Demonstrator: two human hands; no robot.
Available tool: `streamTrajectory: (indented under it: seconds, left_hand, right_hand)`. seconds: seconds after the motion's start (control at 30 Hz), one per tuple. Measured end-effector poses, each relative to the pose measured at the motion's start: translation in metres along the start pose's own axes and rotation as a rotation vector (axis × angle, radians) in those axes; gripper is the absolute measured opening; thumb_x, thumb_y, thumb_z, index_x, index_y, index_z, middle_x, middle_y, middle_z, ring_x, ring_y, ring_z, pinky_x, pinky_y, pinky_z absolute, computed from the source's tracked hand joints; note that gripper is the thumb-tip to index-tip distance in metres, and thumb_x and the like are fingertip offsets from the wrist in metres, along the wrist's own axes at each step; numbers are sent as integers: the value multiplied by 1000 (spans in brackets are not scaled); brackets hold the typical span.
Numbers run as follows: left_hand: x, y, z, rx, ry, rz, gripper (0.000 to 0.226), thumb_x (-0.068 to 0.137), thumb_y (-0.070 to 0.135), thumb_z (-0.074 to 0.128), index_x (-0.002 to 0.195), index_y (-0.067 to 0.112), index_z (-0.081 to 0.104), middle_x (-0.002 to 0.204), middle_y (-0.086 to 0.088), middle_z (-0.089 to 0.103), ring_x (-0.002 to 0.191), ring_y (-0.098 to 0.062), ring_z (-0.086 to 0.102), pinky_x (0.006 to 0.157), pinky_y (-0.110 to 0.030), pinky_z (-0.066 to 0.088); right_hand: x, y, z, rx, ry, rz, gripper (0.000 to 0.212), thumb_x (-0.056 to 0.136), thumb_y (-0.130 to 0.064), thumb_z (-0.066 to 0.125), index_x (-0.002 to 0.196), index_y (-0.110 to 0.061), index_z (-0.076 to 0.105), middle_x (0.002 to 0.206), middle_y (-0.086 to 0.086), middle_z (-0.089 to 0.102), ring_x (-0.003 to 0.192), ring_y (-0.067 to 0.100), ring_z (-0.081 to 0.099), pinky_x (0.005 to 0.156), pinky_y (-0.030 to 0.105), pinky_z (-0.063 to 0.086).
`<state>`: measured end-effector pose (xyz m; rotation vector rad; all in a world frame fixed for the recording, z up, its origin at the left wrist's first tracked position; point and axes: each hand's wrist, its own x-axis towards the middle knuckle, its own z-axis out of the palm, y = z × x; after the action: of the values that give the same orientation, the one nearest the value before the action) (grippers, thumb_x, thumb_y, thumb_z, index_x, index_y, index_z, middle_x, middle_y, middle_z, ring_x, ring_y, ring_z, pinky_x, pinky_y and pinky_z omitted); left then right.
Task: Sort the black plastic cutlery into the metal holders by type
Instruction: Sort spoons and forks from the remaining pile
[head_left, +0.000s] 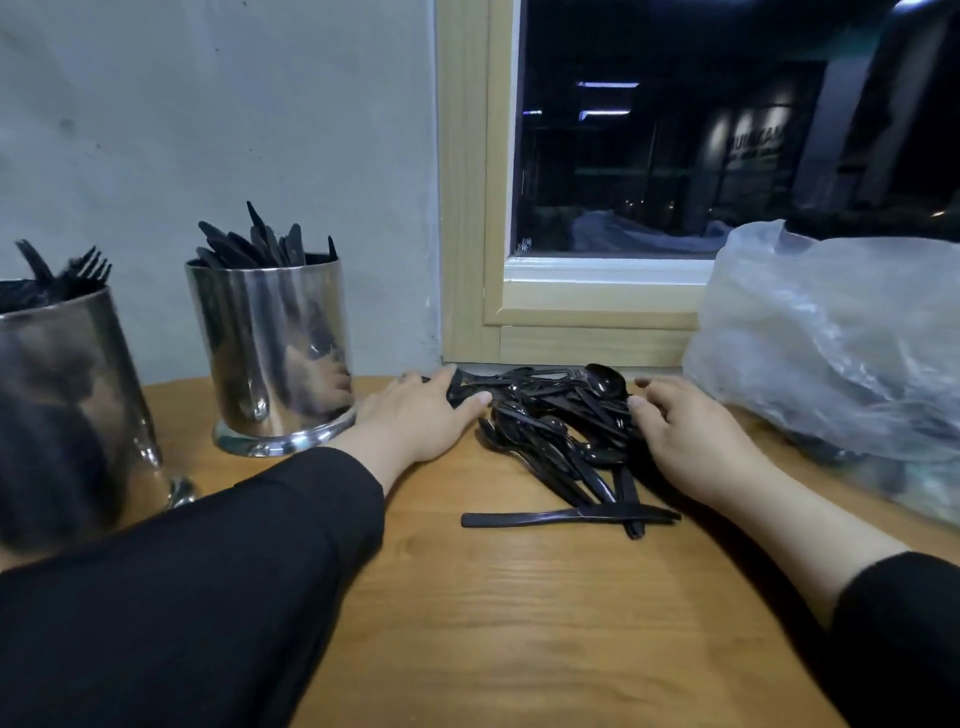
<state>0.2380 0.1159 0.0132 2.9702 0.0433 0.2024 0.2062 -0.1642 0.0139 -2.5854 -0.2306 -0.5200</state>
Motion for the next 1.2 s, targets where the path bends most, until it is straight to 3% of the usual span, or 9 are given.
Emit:
streamTrajectory:
  seconds: [0.17, 0.33, 0.53, 0.63, 0.73, 0.87, 1.0, 1.1, 1.2]
  left_hand:
    - [17, 12, 8, -32, -33, 49, 84, 90, 85, 7, 160, 41, 21, 167, -4, 28, 151, -31, 30, 117, -53, 29]
    - [9, 34, 9, -150, -60, 161, 74, 97, 75, 4, 154, 42, 38, 166, -1, 31, 153, -26, 28, 121, -54, 24]
    - [-39, 42, 2, -216, -82, 295, 66, 104, 65, 10, 150, 36, 48, 159, 9, 41, 148, -19, 36, 120, -52, 28]
    - [-64, 40, 0, -276, -97, 328, 70, 100, 70, 7, 136, 40, 59, 139, 13, 56, 133, -15, 49, 115, -51, 34]
    - [-80, 33, -3, -373, -81, 348, 79, 97, 73, 9, 121, 24, 66, 120, 8, 64, 119, -14, 56, 110, -42, 40]
    - [-92, 26, -10, -397, 57, 299, 49, 103, 60, 21, 110, 27, 56, 111, 9, 59, 108, -14, 56, 93, -33, 43]
    - [-99, 23, -14, -344, 58, 258, 53, 104, 61, 22, 136, 29, 50, 138, 5, 56, 127, -17, 53, 107, -39, 42]
    - [-106, 23, -14, -324, -28, 299, 54, 105, 59, 22, 139, 31, 54, 139, 8, 60, 132, -16, 53, 110, -36, 40]
    - [-116, 26, -24, -414, 187, 290, 49, 108, 48, 33, 142, 24, 57, 141, 6, 60, 132, -13, 52, 104, -24, 35]
  right_hand:
    - [20, 11, 2, -79, -131, 73, 33, 105, -41, 38, 93, -20, 61, 119, 7, 67, 110, 37, 60, 100, 49, 45]
    - [17, 6, 3, -65, -222, 33, 35, 106, -40, 37, 120, -22, 64, 119, 6, 70, 118, 31, 60, 105, 45, 43]
    - [-21, -11, -12, -7, -232, -33, 28, 106, -39, 41, 96, -23, 63, 94, -1, 70, 97, 26, 63, 89, 38, 48]
    - [-49, -19, -21, 49, -244, -62, 25, 105, -39, 43, 92, -30, 63, 89, -11, 68, 93, 17, 63, 81, 33, 46]
    - [-70, -19, -28, 130, -233, -69, 23, 104, -40, 47, 102, -33, 68, 97, -19, 69, 95, 5, 62, 81, 27, 46]
    - [-77, -18, -34, 205, -53, -82, 24, 102, -34, 52, 86, -22, 67, 103, -20, 65, 96, 5, 59, 80, 24, 40]
    - [-75, -17, -34, 208, 20, -122, 26, 100, -32, 55, 76, -23, 60, 91, -8, 63, 88, 9, 58, 75, 28, 39]
    - [-75, -15, -34, 166, 5, -128, 28, 100, -35, 55, 78, -19, 63, 88, -6, 63, 85, 10, 57, 72, 24, 40]
    - [-79, -21, -42, 246, 106, -121, 28, 100, -36, 54, 78, -21, 62, 76, -8, 62, 74, 4, 55, 62, 13, 37]
